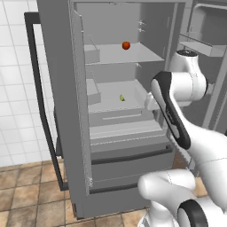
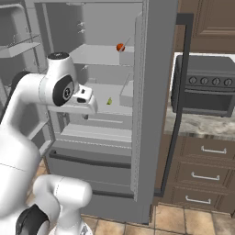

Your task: Take the lemon wedge from the fridge and place it on the plate with fish on the dining counter.

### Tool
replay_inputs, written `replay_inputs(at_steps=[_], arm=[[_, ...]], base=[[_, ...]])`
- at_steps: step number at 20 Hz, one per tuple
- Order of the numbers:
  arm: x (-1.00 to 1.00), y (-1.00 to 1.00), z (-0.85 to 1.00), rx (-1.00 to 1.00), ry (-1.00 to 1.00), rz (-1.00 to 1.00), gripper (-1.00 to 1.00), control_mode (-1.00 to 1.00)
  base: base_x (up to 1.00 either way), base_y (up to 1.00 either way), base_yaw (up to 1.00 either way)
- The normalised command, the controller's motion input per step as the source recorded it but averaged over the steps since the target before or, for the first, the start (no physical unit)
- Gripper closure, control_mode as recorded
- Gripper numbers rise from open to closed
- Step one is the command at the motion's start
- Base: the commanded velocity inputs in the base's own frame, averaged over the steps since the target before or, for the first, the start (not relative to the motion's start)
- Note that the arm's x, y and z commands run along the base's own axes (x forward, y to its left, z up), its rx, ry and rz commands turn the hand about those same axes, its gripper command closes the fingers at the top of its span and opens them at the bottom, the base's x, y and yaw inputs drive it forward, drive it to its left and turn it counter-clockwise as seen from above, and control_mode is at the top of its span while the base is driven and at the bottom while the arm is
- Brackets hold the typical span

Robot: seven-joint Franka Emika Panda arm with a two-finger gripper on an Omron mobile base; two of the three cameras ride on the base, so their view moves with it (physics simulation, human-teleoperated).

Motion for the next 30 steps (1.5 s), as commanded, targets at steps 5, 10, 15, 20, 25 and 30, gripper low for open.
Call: replay_inputs(at_steps=[5,10,15,20,25,30], arm=[[-0.25,0.00,-0.04,0.00,-0.26,-0.10,-1.00,-1.00],[-0.14,0.00,0.00,0.00,-0.09,-0.01,-1.00,-1.00],[0.90,0.00,0.00,0.00,0.00,-0.13,-1.00,-1.00],[0.36,0.00,0.00,0.00,0.00,-0.08,-1.00,-1.00],[0.00,0.00,0.00,0.00,0.00,0.00,-1.00,-1.00],[0.00,0.00,0.00,0.00,0.00,0.00,-1.00,-1.00]], base=[[0.00,0.00,0.00],[0.00,0.00,0.00],[0.00,0.00,0.00],[0.00,0.00,0.00],[0.00,0.00,0.00],[0.00,0.00,0.00]])
